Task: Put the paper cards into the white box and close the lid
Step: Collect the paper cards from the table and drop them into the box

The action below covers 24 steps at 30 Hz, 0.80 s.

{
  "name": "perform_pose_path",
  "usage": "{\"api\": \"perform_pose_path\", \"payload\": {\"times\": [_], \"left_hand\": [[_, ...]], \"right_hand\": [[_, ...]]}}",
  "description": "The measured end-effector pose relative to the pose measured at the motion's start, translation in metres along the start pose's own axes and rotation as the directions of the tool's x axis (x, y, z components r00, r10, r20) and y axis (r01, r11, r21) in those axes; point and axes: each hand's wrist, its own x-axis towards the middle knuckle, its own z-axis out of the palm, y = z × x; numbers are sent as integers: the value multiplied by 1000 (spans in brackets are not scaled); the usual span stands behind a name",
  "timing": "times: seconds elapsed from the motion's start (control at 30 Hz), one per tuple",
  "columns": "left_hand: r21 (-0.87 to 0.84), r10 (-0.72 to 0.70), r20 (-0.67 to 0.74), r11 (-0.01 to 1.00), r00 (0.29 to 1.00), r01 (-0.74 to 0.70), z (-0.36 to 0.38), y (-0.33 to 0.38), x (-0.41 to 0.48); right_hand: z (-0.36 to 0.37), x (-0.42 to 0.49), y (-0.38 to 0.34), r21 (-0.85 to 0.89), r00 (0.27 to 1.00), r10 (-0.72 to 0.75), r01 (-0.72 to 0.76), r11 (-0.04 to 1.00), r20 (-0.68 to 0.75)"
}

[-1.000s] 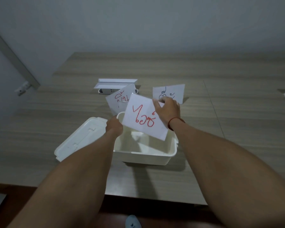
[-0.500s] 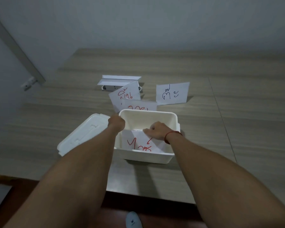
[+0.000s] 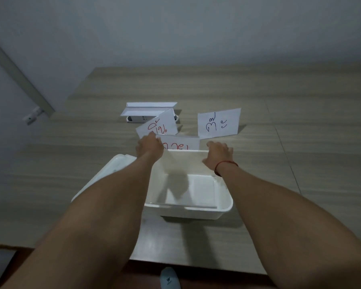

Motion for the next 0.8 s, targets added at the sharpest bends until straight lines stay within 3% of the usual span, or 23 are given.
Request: {"api": "perform_pose_path", "payload": {"times": [0.13, 0.3, 0.5, 0.8], "left_hand": [[112, 135, 147, 982, 980, -152, 12, 12, 30], [300, 311, 89, 898, 946, -323, 29, 16, 54], [454, 360, 159, 800, 919, -392, 44, 18, 71], [409, 452, 330, 723, 829, -557, 50, 18, 81]], "right_hand": [[5, 12, 4, 26, 994, 18, -21, 999, 105], [0, 21, 4, 64, 989, 22, -31, 997, 148], [5, 24, 6, 93, 991, 40, -52, 994, 128], [5, 23, 3, 134, 990, 71, -87, 987, 122]]}}
